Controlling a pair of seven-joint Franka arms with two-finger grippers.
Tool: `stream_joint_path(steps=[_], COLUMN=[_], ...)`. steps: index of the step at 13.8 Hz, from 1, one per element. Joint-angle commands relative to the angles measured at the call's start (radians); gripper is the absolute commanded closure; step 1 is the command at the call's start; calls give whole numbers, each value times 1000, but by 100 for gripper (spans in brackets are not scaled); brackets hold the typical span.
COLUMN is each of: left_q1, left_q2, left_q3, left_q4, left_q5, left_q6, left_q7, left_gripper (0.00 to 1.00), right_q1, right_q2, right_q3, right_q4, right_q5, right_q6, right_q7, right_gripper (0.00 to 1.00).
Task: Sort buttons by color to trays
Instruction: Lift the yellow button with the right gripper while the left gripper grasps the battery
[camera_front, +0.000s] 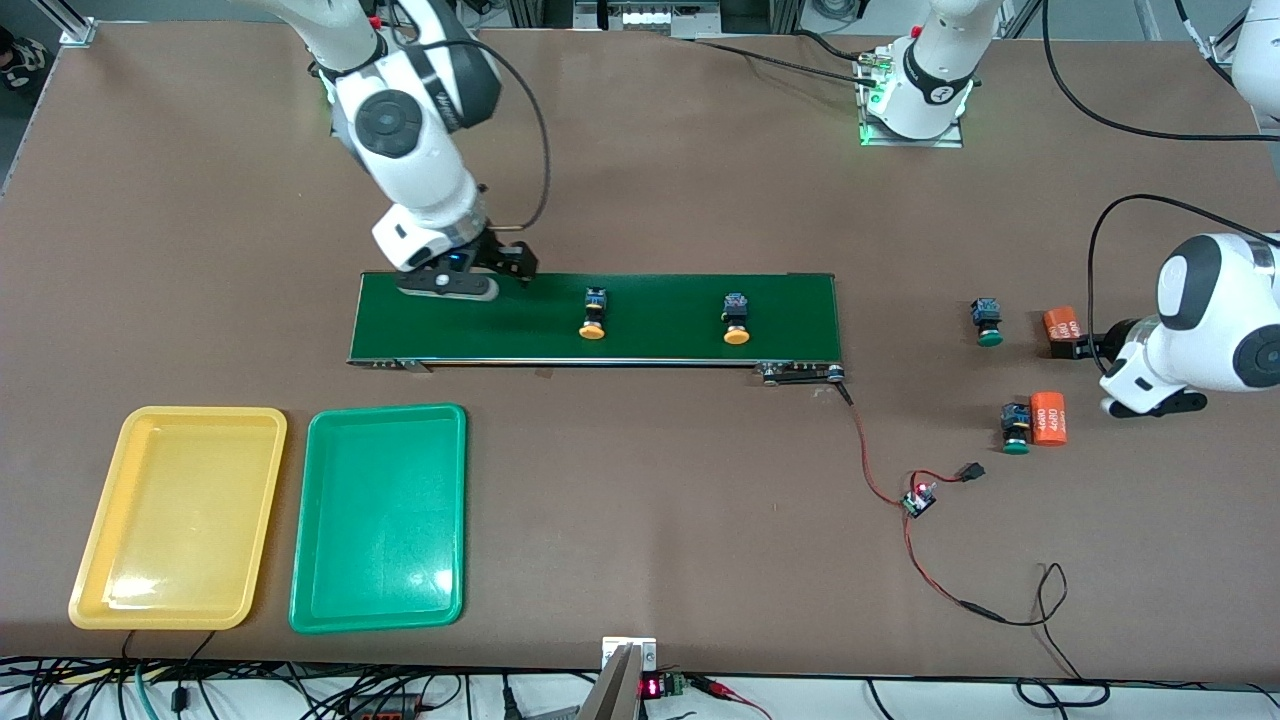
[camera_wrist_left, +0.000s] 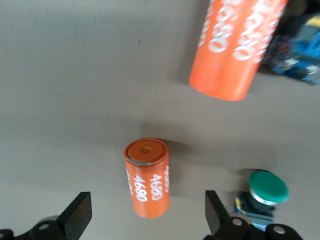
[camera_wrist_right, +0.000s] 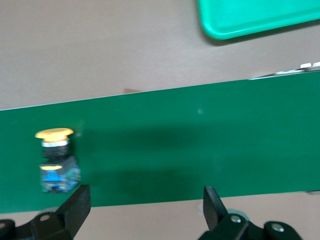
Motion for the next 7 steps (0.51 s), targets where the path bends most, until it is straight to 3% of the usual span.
stream_joint_path(steps=[1, 3, 5, 7], left_q1=[53, 76, 102, 142], left_q2=[-31, -23, 6, 26], left_q3=[-20, -18, -17, -20], left_q4=[-111, -150, -168, -158], left_q5=[20, 22, 22, 22], left_q6=[102, 173, 247, 251], left_q7=[24, 26, 86, 179], left_gripper=[1, 6, 22, 52], right_q1=[20, 35, 47, 50], right_q2=[81, 105, 144, 162], right_q3=[-4, -4, -4, -4], right_q4=[91, 107, 112, 113], right_q5=[-2, -5, -4, -4], right_q6=[-1, 26, 69, 82], right_q7=[33, 33, 33, 33], right_gripper=[0, 0, 0, 0])
